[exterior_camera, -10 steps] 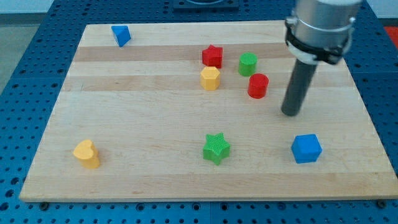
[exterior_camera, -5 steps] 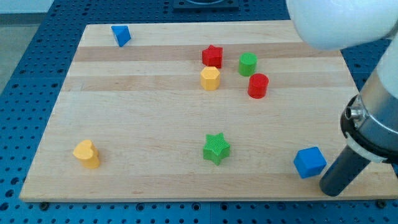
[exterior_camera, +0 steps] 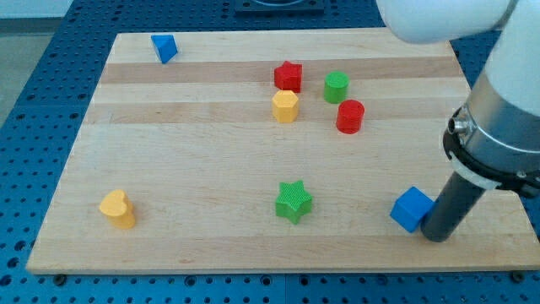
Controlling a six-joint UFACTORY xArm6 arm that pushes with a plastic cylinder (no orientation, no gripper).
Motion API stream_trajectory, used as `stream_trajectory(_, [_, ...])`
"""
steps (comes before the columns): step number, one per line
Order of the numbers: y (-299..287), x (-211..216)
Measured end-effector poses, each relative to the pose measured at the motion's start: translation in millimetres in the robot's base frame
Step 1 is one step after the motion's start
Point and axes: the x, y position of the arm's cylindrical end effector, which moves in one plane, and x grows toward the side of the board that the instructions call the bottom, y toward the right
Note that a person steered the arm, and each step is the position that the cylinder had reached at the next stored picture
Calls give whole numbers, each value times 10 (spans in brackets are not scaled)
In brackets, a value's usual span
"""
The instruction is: Push the blue cube diagonally bottom right of the hexagon
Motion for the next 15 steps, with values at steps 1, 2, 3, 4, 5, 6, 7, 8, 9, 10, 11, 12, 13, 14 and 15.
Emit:
stream_trajectory(1, [-173, -16])
stream_trajectory(2, [-315, -63])
stream_trajectory(3, [-312, -136])
stream_trajectory(4, [-312, -246])
stream_trajectory(5, [-289, -367])
stream_trajectory(6, [-289, -454])
stream_trajectory(7, [-289, -500])
stream_trajectory(8, [-297, -512])
stream_trajectory(9, [-373, -558])
stream_trajectory(10, [-483, -649])
stream_trajectory(11, [-598, -757])
stream_trajectory(12, [-682, -820])
stream_trajectory(13, [-810, -854])
stream_trajectory(14, [-979, -871])
stream_trajectory(15, [-1150, -876])
